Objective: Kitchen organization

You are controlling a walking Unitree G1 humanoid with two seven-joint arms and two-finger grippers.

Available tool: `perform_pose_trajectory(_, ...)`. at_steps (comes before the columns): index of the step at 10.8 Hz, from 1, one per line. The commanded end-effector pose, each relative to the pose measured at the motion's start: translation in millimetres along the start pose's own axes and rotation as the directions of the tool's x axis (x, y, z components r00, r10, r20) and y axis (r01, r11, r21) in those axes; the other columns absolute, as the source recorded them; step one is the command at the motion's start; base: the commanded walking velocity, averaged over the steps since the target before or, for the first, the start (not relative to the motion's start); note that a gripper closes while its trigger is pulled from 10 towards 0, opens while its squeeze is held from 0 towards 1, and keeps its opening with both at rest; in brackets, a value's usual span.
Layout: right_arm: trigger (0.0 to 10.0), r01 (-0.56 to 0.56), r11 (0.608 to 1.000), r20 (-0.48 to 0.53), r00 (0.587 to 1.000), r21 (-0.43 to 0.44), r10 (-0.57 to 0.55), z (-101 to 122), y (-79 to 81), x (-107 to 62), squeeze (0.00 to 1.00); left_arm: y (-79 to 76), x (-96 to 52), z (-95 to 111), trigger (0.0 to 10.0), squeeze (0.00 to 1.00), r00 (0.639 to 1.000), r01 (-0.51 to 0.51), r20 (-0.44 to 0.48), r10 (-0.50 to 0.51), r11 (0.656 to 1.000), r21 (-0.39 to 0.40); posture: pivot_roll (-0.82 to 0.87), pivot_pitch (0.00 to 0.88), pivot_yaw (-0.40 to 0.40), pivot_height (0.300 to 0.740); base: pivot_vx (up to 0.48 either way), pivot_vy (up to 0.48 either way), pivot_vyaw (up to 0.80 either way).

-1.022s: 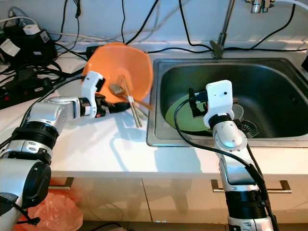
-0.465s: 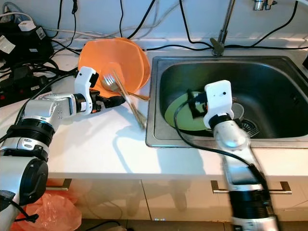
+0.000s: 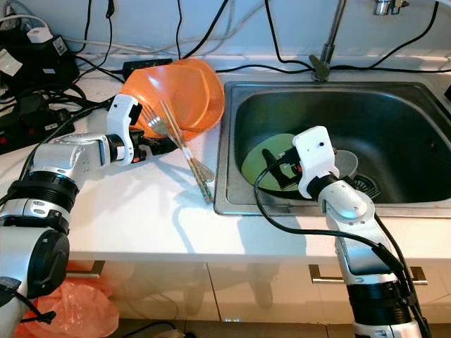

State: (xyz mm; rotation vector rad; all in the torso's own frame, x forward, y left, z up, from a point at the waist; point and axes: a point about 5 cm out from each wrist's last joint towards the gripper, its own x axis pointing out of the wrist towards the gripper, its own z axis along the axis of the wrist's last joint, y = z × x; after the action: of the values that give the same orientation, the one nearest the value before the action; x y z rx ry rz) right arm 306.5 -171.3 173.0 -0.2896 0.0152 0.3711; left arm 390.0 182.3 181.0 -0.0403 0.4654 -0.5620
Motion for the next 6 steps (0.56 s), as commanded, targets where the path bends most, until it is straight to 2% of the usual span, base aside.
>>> perform_pose_trajectory(1,10.0,-0.029,1.000,-0.002,1.000,-0.008,0.029,1.0,4.2,-0.9,0.00,5.4,0.2,-22.8,10.0,0.00,0.994,-0.031,-0.107,0.026,0.998,-0.047,0.07,0.036,0.039,0.740,0.000,0.000,0.00)
perform_pose_trajectory(6,10.0,-0.043,0.999,-0.001,0.999,-0.020,0.043,-0.3,10.2,1.0,0.00,10.9,-6.6,-2.6,10.0,0.00,0.995,-0.062,-0.074,0.063,0.998,0.018,0.07,0.025,0.044,0.740,0.000,0.000,0.00)
